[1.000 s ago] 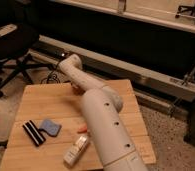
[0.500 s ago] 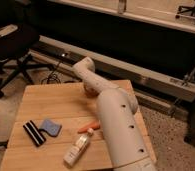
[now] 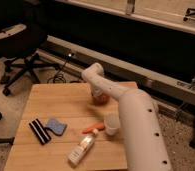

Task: Drag the ceramic bowl in a circle

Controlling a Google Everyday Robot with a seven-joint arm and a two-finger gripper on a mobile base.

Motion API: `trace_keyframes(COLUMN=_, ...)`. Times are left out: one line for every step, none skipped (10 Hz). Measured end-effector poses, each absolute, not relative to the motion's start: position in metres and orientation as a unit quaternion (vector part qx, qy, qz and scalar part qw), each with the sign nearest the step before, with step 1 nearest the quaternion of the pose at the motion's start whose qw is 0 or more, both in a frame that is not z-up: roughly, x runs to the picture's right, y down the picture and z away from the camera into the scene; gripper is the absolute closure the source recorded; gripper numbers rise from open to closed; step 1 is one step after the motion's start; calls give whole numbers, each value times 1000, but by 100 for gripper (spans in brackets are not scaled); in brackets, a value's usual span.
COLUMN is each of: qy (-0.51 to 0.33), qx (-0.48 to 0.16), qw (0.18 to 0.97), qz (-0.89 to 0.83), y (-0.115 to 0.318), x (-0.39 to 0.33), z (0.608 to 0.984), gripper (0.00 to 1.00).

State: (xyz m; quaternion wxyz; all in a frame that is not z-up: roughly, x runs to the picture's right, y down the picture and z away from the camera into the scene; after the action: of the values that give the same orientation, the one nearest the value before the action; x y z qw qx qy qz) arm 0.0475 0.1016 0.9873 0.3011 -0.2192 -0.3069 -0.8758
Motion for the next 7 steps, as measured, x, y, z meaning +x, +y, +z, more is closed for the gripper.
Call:
trace_keyframes(qy=-314, qx=-223, qw=302, qz=-872, y=115, x=57, z=976, gripper=20)
trace_keyframes(qy=-322, qx=-227, qw=303, qz=-868, y=129, x=65, z=964, gripper=20)
trace_keyframes(qy=-330, qx=-228, qw=300, qz=-866, y=142, x=69, z=954, gripper=20)
trace_keyframes(qy=-340, qx=-231, qw=293, qz=-863, y=155, x=71, z=943, gripper=20)
trace_keyframes(qy=-348, qx=-225, qw=285, qz=-864, y=165, x=67, z=937, gripper=20)
trace_keyframes(qy=-354, qx=-212, qw=268, qz=-871, y=171, x=50, z=929, gripper=20)
trace_keyframes(qy=-357, qx=-196, qw=249, qz=-879, y=175, x=32, z=922, gripper=20)
